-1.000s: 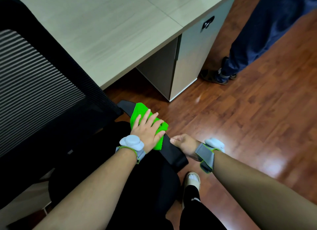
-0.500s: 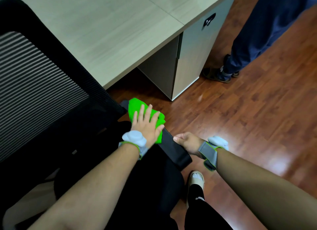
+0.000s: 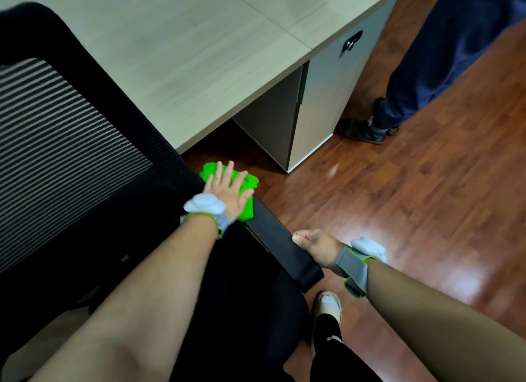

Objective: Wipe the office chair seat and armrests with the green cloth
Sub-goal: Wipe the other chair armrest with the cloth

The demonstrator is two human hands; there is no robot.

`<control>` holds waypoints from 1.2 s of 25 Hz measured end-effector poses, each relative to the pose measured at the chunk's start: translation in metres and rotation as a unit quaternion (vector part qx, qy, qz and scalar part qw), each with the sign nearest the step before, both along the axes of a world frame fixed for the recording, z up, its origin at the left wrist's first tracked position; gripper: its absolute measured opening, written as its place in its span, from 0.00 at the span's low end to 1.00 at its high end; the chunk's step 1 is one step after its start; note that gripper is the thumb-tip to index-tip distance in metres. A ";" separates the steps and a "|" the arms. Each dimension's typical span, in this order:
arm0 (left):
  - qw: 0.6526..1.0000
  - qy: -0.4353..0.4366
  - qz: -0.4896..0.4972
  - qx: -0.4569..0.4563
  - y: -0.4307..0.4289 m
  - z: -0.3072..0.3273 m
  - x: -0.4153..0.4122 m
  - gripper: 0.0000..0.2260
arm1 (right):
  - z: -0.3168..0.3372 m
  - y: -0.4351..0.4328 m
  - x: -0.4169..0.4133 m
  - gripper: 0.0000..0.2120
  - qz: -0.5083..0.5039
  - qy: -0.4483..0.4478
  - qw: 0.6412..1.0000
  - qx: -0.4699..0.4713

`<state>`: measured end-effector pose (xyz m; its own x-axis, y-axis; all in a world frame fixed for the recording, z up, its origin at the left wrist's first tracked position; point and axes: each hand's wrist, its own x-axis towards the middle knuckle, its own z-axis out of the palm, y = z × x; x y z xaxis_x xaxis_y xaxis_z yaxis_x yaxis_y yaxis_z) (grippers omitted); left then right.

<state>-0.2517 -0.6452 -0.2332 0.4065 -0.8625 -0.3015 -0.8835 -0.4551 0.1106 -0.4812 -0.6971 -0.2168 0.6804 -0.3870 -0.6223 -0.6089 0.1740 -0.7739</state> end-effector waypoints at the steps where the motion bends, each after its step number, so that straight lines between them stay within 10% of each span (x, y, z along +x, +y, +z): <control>1: 1.000 0.010 0.018 -0.004 -0.004 -0.001 0.010 0.25 | 0.001 0.000 0.000 0.17 -0.005 -0.003 1.000 0.005; 16: 0.992 -0.004 -0.121 -0.035 0.046 0.012 -0.101 0.28 | 0.006 0.012 -0.016 0.17 -0.228 0.065 0.954 0.185; 30: 0.975 -0.017 -0.220 -0.012 0.069 0.015 -0.154 0.35 | 0.013 0.003 -0.019 0.06 -0.322 0.014 0.932 0.163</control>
